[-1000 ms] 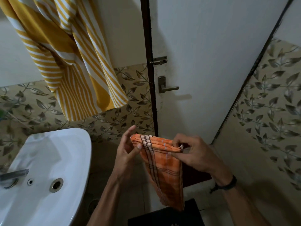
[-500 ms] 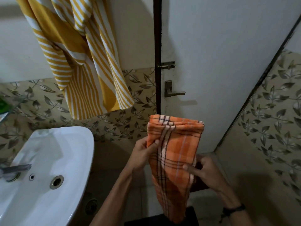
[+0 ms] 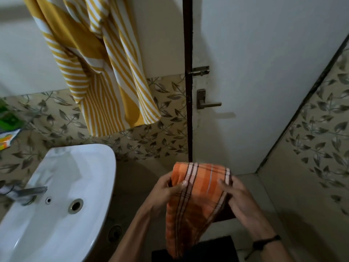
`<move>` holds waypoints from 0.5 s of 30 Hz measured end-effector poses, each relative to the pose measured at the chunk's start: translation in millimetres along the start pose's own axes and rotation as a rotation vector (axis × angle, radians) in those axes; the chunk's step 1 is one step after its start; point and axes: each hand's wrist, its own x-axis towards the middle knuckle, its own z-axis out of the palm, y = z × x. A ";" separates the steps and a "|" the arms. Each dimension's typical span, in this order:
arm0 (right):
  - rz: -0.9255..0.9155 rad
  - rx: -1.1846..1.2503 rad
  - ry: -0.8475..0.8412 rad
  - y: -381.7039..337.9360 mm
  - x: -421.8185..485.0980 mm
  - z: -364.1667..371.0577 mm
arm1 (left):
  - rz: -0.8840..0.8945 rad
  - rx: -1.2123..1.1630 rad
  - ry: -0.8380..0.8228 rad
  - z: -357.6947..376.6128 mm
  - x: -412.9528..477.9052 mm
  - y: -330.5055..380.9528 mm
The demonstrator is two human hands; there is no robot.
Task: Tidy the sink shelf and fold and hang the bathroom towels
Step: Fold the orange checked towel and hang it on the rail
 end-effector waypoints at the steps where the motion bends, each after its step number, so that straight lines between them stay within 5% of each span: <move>1: -0.030 0.051 0.012 -3.7 5.2 1.3 | -0.009 0.004 -0.018 -4.9 -1.0 -0.4; 7: 0.016 -0.302 0.018 10.1 10.2 15.6 | 0.005 -0.063 0.012 -10.8 -1.3 2.4; 13: -0.085 -0.013 0.144 3.1 10.4 30.1 | 0.018 -0.103 0.102 -17.8 1.0 6.0; 15: -0.078 -0.126 0.097 3.1 8.8 34.8 | 0.041 -0.064 0.145 -19.5 2.3 6.3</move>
